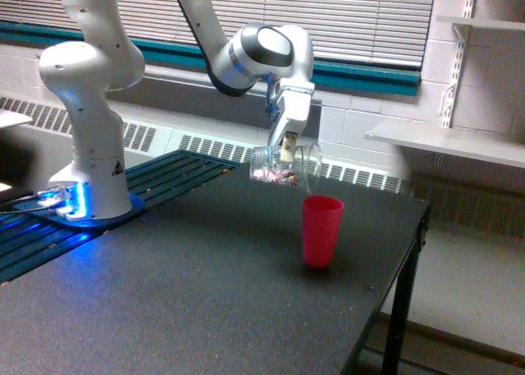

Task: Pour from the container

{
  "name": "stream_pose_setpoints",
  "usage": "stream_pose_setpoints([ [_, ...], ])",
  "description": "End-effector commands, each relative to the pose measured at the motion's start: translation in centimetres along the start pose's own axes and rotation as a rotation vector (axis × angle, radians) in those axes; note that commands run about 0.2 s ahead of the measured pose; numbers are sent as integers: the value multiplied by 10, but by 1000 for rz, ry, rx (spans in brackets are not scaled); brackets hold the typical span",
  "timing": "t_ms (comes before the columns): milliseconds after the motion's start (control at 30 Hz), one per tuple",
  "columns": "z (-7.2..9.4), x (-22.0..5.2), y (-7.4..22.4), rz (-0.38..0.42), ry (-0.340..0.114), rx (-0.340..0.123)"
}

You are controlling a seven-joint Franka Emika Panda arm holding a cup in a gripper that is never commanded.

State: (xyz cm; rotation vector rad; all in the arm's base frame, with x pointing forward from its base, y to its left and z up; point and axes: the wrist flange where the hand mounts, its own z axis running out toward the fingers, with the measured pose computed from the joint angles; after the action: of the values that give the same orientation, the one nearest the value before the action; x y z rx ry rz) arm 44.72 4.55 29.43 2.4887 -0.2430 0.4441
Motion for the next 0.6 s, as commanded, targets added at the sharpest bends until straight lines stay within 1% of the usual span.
stream_pose_setpoints([
  [33, -8, 4, -3, -33, 19, -21],
  [133, -10, 3, -7, -48, 26, -23],
  [333, -5, 2, -8, -55, 16, -35],
  [600, -6, 1, -14, -84, 16, -54],
])
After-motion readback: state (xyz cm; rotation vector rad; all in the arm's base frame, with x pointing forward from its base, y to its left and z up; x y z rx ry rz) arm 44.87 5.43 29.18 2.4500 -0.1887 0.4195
